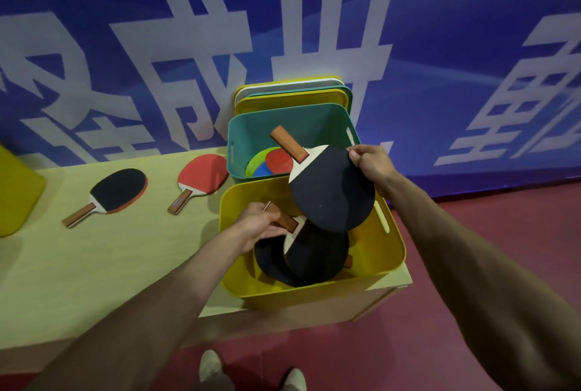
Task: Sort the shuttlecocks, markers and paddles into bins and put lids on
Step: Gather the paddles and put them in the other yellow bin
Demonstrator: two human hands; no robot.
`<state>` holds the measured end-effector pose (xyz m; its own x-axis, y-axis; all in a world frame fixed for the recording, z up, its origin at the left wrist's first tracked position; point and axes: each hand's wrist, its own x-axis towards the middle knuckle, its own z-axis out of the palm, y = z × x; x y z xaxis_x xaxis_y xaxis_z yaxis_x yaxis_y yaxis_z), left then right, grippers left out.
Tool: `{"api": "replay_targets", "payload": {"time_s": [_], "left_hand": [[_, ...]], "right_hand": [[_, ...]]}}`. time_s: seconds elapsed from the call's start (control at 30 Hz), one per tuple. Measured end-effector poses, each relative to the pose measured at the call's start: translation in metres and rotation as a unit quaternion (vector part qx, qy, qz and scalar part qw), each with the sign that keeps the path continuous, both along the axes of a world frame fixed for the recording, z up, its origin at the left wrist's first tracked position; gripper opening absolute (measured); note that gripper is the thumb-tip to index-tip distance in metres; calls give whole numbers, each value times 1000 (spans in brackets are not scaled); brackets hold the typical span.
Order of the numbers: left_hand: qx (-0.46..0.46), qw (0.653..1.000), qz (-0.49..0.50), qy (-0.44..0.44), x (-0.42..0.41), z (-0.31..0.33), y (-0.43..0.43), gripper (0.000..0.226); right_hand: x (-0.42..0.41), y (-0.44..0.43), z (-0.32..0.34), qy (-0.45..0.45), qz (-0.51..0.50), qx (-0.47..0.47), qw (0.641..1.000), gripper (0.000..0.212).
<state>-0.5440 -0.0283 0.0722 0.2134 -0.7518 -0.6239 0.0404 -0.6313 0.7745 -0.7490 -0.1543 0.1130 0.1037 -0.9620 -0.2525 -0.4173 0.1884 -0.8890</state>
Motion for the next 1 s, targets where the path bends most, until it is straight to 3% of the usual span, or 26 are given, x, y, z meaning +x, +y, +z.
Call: {"api": "replay_targets", "payload": {"time_s": [0.2, 0.3, 0.53, 0.77, 1.0], "left_hand": [[1, 983, -47, -177, 20, -7, 3, 16], [-60, 989, 12, -133, 29, 5, 5, 28], [-169, 971, 74, -150, 46, 27, 7, 28], [-164, 970, 46, -171, 39, 28, 20, 28], [-158, 970, 3, -187, 39, 27, 33, 32]], "right_hand": [[-5, 1, 3, 50, 77, 11, 996, 24], [-1, 5, 5, 84, 131, 12, 988, 23], [11, 12, -6, 183, 244, -3, 952, 25], [33, 26, -32, 222, 332, 20, 917, 26], [54, 37, -72, 283, 339, 50, 896, 26]]}}
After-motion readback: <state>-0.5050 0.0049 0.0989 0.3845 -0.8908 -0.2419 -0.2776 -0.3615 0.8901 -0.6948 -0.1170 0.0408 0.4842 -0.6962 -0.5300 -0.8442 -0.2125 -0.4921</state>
